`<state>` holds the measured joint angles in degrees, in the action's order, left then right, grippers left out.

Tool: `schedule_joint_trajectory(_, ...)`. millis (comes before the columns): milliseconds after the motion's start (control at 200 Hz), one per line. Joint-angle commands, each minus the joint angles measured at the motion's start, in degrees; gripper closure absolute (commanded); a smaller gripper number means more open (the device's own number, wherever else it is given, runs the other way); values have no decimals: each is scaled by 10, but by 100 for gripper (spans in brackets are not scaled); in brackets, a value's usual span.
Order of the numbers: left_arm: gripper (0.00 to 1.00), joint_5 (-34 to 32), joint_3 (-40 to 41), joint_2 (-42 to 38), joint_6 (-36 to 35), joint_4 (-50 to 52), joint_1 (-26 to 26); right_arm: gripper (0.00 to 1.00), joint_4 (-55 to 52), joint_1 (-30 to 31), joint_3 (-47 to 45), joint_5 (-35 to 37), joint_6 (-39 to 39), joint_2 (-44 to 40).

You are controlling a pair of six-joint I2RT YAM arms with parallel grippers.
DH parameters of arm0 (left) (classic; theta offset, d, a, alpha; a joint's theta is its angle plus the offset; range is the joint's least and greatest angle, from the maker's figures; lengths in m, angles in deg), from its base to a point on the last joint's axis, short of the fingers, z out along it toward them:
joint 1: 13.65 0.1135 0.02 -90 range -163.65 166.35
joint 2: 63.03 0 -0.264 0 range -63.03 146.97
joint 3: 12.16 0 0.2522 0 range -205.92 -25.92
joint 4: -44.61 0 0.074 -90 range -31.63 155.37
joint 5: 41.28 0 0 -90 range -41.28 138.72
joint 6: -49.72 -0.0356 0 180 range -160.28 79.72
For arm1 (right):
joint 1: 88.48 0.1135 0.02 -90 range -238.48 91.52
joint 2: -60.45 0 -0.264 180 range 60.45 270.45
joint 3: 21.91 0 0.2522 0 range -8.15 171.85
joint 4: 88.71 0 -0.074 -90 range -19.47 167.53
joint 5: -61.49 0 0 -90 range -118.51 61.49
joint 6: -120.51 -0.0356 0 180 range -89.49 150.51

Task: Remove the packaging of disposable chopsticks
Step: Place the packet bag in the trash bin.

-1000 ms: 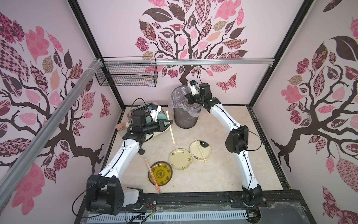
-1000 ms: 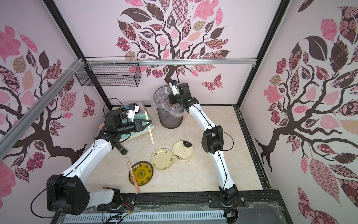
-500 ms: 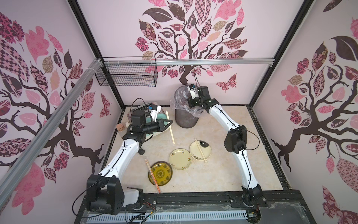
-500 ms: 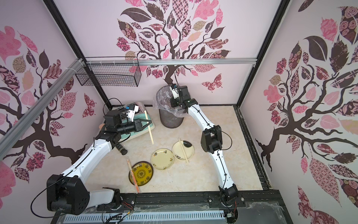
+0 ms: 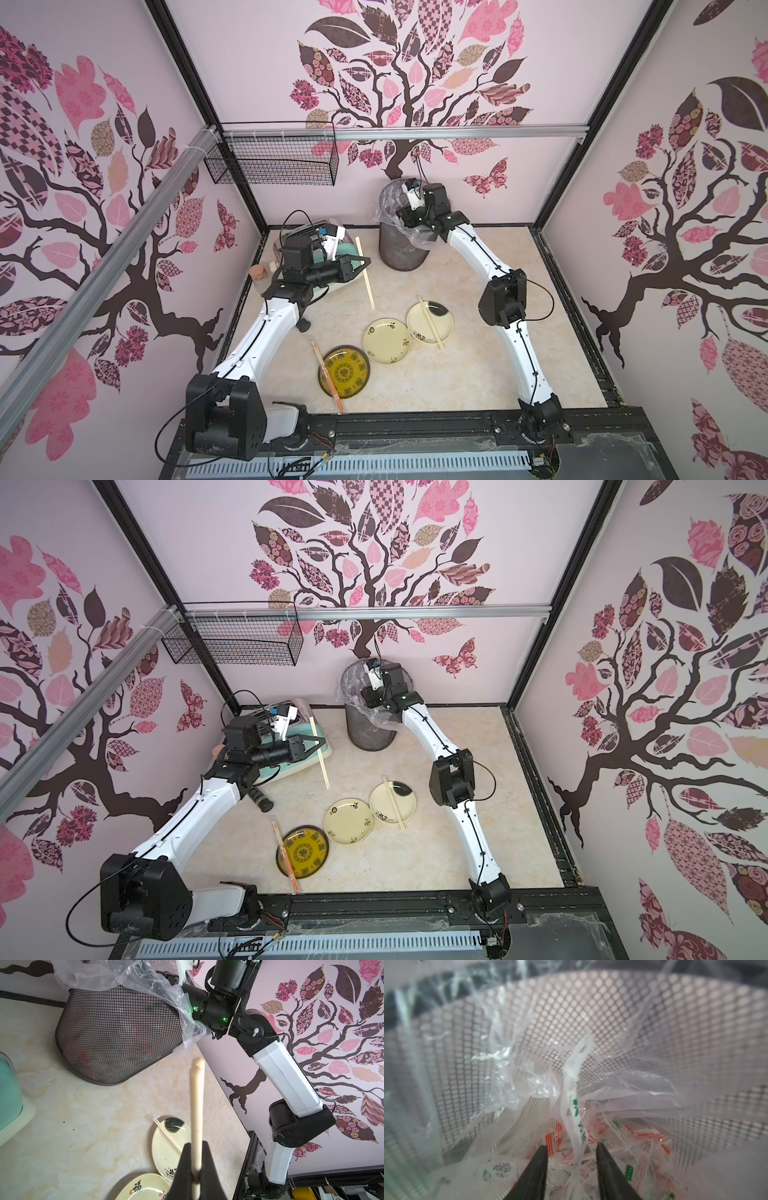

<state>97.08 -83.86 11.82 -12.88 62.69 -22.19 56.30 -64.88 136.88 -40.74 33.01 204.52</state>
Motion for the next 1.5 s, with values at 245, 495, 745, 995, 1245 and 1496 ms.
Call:
schedule_joint_trajectory(245, 100, 8, 6, 6, 5, -14, 3, 33, 8, -1, 23, 29, -3, -19)
schedule_joint_trajectory(495, 100, 9, 7, 9, 10, -18, 3, 26, 13, -1, 23, 20, -9, -70)
schedule_joint_trajectory(745, 100, 11, 7, 11, 11, -19, 3, 21, 31, 0, 23, -4, -29, -103)
schedule_joint_trajectory(995, 100, 13, 7, 15, 11, -20, 4, 18, 12, 0, 18, -4, -26, -127)
schedule_joint_trajectory(1245, 100, 15, 8, 19, 16, -23, 3, 12, 29, -1, -120, -19, -20, -255)
schedule_joint_trajectory(1496, 100, 15, 12, 14, 19, -30, 3, 10, 165, -1, -501, -60, -44, -514)
